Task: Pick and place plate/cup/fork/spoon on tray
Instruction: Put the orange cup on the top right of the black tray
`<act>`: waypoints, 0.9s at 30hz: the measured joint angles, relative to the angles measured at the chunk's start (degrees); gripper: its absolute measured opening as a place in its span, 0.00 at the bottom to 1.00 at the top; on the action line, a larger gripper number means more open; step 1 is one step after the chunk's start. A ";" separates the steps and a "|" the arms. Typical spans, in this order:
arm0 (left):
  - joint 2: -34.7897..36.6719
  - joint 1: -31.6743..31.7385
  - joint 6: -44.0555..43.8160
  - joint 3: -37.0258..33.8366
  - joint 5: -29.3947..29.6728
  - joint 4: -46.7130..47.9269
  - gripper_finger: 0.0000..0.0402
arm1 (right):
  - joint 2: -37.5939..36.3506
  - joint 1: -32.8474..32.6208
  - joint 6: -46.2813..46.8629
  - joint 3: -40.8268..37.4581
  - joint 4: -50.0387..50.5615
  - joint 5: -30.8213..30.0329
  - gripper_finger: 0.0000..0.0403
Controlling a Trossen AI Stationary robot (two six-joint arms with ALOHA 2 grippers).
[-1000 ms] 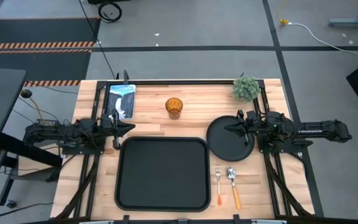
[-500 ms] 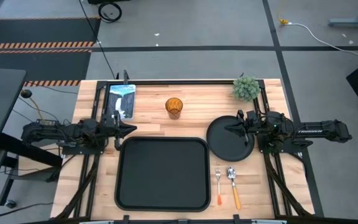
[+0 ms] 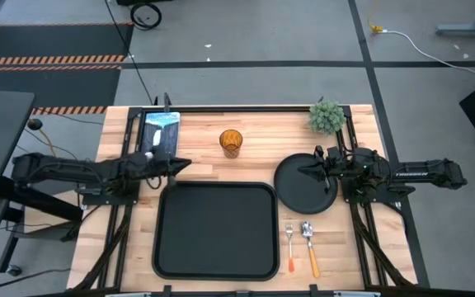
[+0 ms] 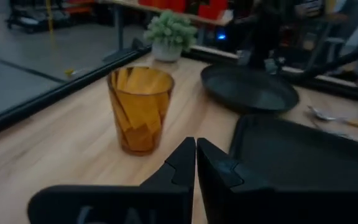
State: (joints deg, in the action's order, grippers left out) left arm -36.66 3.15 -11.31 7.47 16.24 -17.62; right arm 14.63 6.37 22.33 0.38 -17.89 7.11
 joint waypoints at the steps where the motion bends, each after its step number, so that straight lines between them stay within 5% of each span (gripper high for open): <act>1: -2.30 0.35 0.35 1.38 0.15 0.16 0.07 | 0.00 0.02 0.00 0.00 0.00 -0.02 0.05; 6: -13.84 3.49 2.56 8.93 -1.84 0.27 0.14 | 0.00 0.01 0.01 0.00 -0.01 -0.01 0.05; 13: -29.18 9.10 7.12 22.24 -14.92 4.29 0.26 | -0.01 0.00 0.00 0.00 -0.02 -0.02 0.05; 27: -53.44 9.34 19.74 55.59 -15.44 38.05 0.50 | 0.00 0.02 0.00 0.00 -0.02 -0.02 0.05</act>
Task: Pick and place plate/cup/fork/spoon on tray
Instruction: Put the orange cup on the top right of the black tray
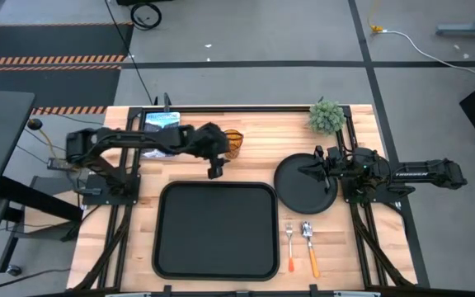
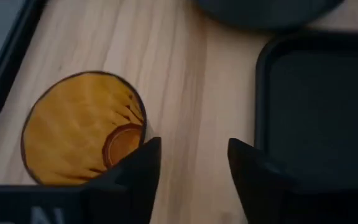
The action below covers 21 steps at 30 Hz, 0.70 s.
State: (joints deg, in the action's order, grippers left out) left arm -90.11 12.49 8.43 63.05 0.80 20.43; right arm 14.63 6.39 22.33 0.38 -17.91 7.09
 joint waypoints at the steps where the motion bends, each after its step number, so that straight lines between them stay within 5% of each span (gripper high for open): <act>1: -1.31 0.04 1.21 2.36 0.16 2.32 0.51 | 0.00 -0.02 0.00 0.00 -0.02 0.00 0.05; 9: -9.46 0.14 6.20 15.07 4.72 12.98 0.53 | 0.00 -0.01 0.00 0.00 -0.44 0.00 0.05; 21: -13.46 1.18 10.36 20.19 7.05 18.92 0.47 | 0.02 -0.02 0.00 0.00 -0.61 0.00 0.05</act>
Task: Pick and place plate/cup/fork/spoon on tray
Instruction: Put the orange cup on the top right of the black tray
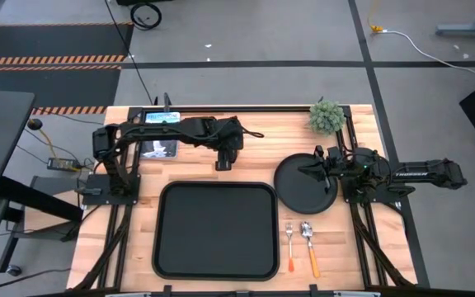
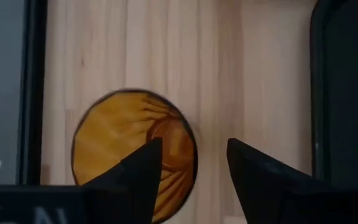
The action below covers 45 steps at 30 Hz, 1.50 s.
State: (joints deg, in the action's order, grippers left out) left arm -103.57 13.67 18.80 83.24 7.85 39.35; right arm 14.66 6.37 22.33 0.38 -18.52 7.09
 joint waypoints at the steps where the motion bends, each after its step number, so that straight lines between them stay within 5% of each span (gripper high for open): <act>1: -0.04 0.12 0.01 0.00 0.12 0.02 0.47 | 0.00 0.02 0.00 0.00 0.13 0.02 0.05; 31: -3.69 1.92 7.42 0.00 1.12 3.63 0.42 | 0.04 0.00 0.00 0.00 -0.27 0.07 0.05; 45: -3.69 1.86 8.08 0.08 1.12 4.36 0.15 | 0.04 0.02 0.00 0.00 -0.24 0.07 0.05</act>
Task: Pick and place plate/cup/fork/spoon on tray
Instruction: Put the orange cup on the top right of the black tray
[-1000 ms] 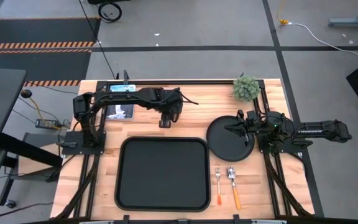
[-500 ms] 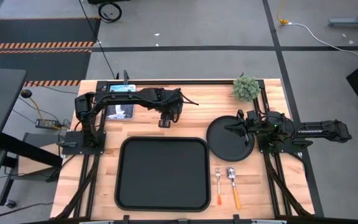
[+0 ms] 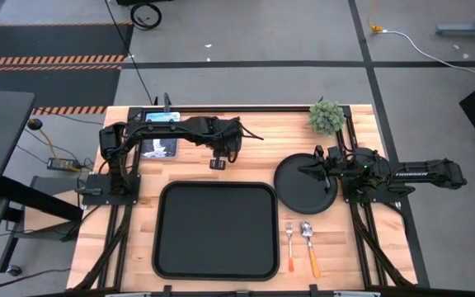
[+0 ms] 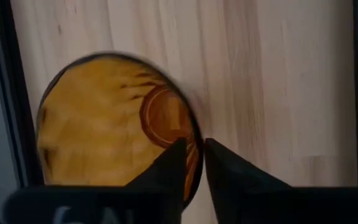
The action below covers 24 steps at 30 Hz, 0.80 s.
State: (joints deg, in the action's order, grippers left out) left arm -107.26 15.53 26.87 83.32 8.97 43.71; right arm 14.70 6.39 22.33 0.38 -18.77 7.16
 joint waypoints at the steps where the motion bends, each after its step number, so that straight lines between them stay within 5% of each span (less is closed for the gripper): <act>1: -0.02 -0.02 -0.02 0.53 -0.02 1.28 0.12 | 0.00 -0.01 0.00 0.00 -0.02 0.00 0.05; 5: -0.04 -0.59 -1.44 4.44 -0.03 5.44 0.04 | 0.02 -0.02 0.00 0.00 0.00 0.00 0.05; 11: -0.04 -3.20 -5.59 10.81 -1.75 9.42 0.05 | 0.02 -0.01 0.00 -0.01 0.02 0.00 0.05; 18: 0.00 -9.14 -14.53 13.87 -16.35 6.76 0.04 | 0.02 -0.01 0.00 0.00 0.02 0.00 0.05; 24: -1.02 -16.84 -16.92 13.91 -17.57 0.85 0.04 | 0.02 -0.01 0.02 0.00 0.01 0.00 0.05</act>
State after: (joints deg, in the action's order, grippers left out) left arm -108.28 -1.31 9.96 97.23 -8.60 44.56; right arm 14.72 6.38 22.35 0.38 -18.75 7.16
